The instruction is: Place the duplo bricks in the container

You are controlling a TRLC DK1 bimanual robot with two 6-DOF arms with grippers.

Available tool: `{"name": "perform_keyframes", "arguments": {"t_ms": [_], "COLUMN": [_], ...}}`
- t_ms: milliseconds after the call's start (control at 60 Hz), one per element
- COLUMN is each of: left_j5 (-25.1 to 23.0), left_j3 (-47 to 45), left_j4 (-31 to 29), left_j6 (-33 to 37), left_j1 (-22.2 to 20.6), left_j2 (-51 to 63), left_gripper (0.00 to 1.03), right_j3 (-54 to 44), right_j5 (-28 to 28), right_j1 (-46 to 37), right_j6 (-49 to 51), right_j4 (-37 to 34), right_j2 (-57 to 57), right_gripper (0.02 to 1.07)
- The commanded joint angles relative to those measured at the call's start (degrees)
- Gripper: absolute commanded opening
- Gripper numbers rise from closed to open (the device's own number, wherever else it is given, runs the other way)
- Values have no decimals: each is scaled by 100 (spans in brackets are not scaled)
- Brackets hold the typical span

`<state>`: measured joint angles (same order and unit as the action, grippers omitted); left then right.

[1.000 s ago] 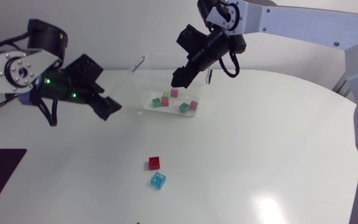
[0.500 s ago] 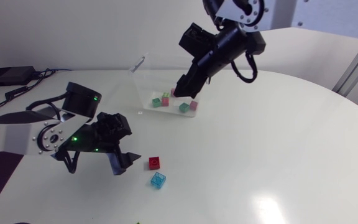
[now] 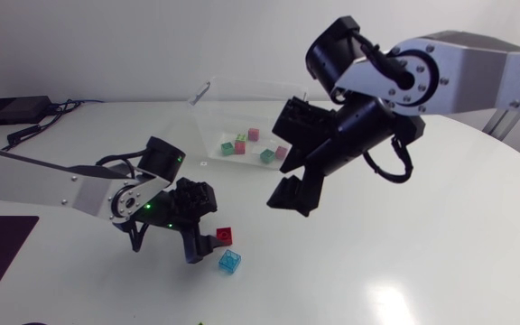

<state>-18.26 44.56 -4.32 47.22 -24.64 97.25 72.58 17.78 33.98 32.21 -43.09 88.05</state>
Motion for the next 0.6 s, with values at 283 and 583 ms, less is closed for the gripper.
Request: {"name": "perform_keyframes", "arguments": {"t_ms": [283, 583], "left_j5": [-160, -415], "left_j3": [343, 168], "left_j4": [71, 54], "left_j6": [261, 235], "left_j1": [-164, 197], "left_j2": [655, 57], "left_gripper": [52, 28], "right_j3": [-824, -868], "right_j5": [-82, -477], "right_j1": [531, 1032], "right_j6": [-285, -637], "right_j4": [547, 943], "right_j2": [239, 889], "right_gripper": [102, 102]}}
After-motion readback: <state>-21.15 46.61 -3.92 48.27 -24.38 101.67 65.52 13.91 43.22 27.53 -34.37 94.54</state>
